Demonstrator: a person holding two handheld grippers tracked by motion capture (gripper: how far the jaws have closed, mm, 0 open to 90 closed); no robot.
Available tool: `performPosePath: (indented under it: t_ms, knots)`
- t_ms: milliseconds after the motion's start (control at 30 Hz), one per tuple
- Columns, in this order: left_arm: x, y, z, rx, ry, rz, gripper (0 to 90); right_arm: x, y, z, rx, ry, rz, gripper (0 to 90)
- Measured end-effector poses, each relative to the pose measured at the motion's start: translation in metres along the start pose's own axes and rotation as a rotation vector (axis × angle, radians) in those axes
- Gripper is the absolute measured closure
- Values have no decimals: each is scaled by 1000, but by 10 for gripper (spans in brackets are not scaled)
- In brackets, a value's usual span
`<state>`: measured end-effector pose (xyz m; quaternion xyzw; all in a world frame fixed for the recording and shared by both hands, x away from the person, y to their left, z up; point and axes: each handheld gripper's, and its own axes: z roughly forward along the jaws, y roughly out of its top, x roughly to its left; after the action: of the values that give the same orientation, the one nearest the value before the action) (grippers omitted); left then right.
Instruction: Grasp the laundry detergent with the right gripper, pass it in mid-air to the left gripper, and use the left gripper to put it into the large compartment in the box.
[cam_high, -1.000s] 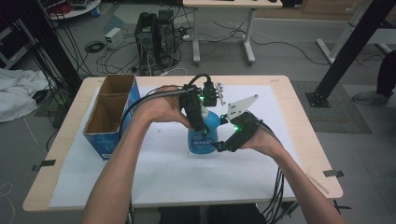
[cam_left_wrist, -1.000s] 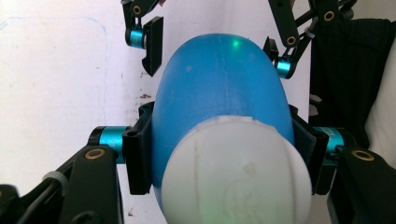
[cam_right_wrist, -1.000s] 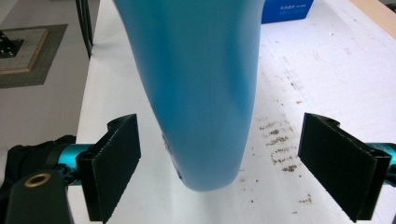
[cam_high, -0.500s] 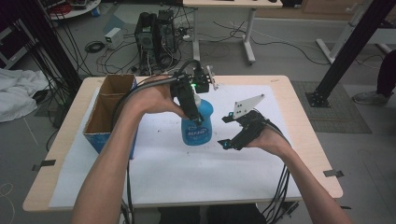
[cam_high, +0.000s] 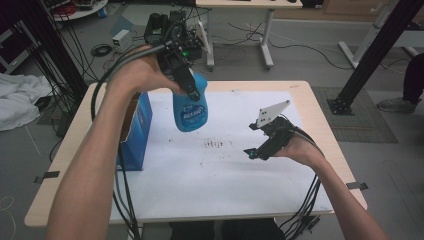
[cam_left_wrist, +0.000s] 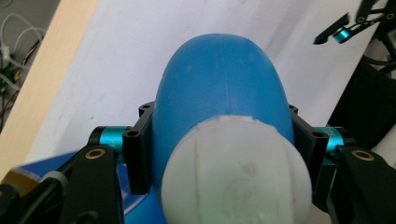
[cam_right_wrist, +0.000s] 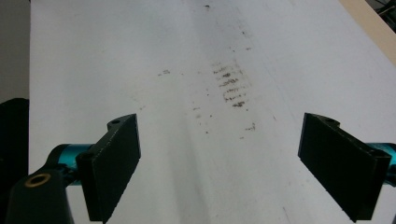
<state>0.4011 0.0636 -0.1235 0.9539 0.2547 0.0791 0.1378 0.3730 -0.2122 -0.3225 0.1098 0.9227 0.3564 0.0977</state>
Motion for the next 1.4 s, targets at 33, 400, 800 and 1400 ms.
performPosePath:
  t_ms: [33, 400, 800, 1400]
  knots:
    - [3, -2, -5, -5, 5, -21, 383, -1, 0, -1, 2, -1, -7, 123]
    - [32, -27, -46, -10, 70, -143, 383, -1, 0, -11, 70, -1, 49, 123]
    - [59, -65, -70, 0, 138, -252, 383, -10, -5, -19, 193, -32, -28, 123]
    - [85, -122, -55, 94, 177, -380, 383, -20, -17, -38, 200, -93, -29, 123]
